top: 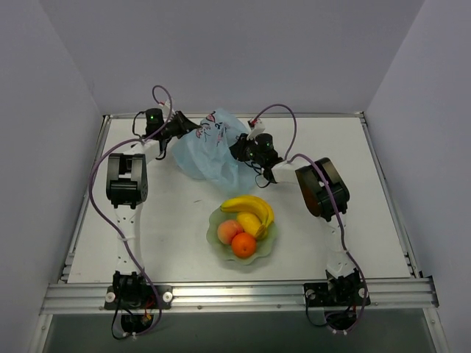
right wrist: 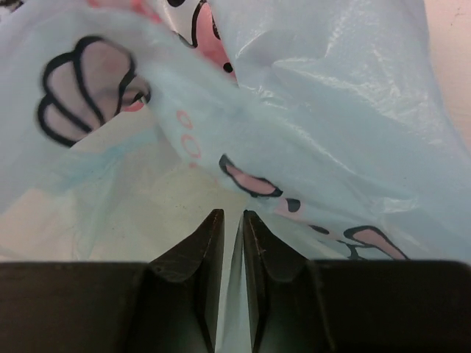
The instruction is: Take the fake fruits out of the plastic bag
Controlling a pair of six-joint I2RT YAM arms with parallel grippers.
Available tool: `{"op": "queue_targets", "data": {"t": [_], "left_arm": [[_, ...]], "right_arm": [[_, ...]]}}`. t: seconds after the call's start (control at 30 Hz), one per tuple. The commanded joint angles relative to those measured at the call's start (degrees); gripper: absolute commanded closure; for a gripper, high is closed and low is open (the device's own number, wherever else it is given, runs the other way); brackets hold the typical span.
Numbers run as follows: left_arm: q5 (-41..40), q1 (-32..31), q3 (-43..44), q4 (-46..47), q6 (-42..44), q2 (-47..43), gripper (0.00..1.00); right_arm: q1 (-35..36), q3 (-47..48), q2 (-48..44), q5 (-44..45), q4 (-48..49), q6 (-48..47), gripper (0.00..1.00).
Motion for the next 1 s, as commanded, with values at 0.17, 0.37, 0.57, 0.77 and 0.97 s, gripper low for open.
{"op": "queue_targets", "data": {"t": [0.17,0.37,0.57,0.77,0.97], "left_arm": [[-0.2,-0.5,-0.4,13.5,-7.6,-6.4,0.98],[1.7,-2.4,-1.6,17.1,-9.0,-10.1,0.98],[3.7,-3.9,-6.6,27.8,-13.8,-11.4,0.98],[3.3,-3.6,-7.8,26.6,-13.0,-9.5,0.98],[2.1,-3.3,-3.3,20.8,-10.9,-6.3,0.98]], "right_arm": [[0.3,-2.9,-6.4,0.7,4.4,-0.5,0.77],[0.4,-6.6,-10.5,2.9,6.5,-0.5,0.47],[0.3,-9.5,-12.4,5.1,6.7,-1.0,0.22],[0.3,-11.3,-13.1,8.8,5.3,-1.5,0.08],[0.3,-10.2,-11.9,13.5,-0.8,-5.1,0.04]]}}
